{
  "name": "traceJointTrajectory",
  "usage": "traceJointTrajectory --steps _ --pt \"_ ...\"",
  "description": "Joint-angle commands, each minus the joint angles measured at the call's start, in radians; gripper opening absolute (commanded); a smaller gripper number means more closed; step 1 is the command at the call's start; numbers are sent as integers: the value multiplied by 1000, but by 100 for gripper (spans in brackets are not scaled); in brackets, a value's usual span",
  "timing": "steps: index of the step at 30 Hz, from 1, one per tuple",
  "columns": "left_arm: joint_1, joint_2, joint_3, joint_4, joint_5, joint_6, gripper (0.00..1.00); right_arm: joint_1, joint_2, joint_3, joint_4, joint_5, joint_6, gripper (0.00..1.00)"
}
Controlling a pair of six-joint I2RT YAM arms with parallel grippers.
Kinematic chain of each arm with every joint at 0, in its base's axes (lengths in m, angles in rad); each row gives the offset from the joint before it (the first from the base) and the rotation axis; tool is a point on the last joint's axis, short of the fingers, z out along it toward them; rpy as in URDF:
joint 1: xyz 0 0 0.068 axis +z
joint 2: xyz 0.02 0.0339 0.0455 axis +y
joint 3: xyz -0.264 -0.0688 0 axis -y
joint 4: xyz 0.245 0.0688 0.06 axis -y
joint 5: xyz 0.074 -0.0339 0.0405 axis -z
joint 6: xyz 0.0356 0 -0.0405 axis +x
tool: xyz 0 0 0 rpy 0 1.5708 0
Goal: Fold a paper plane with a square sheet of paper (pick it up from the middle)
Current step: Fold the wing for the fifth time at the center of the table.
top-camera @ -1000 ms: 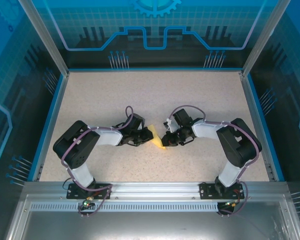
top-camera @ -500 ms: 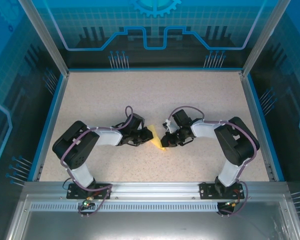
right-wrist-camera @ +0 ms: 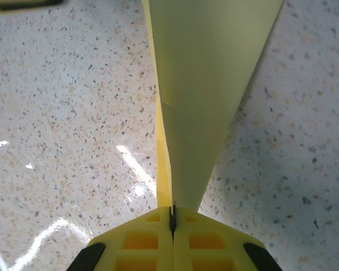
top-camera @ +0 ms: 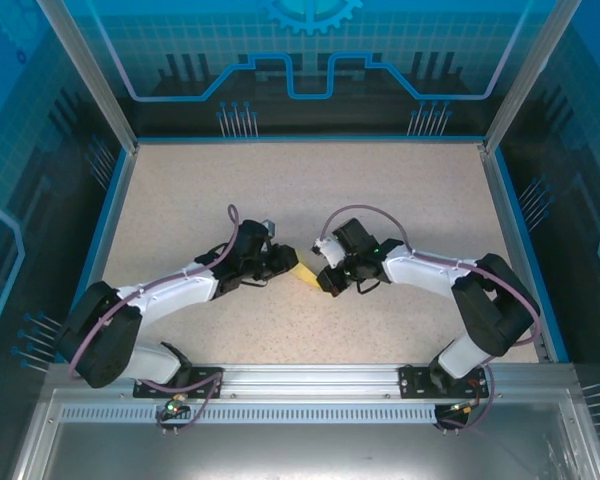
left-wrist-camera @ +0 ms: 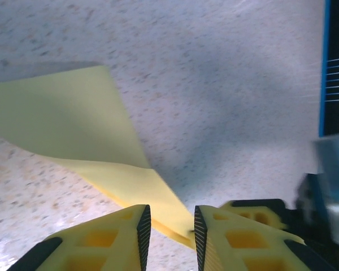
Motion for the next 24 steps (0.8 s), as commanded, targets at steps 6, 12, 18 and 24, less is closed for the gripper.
traceJointTrajectory --steps 6,12,18,24 --pt "1 78 -36 -7 -11 -14 29 112 -1 -3 59 181 -197 10" --pt "-1 106 -36 14 7 -20 27 114 74 46 31 130 -157 21" --pt "-2 101 -46 17 10 -18 27 112 135 62 53 69 -97 15" --pt "-1 106 -42 11 9 -14 27 112 104 59 73 125 -83 27"
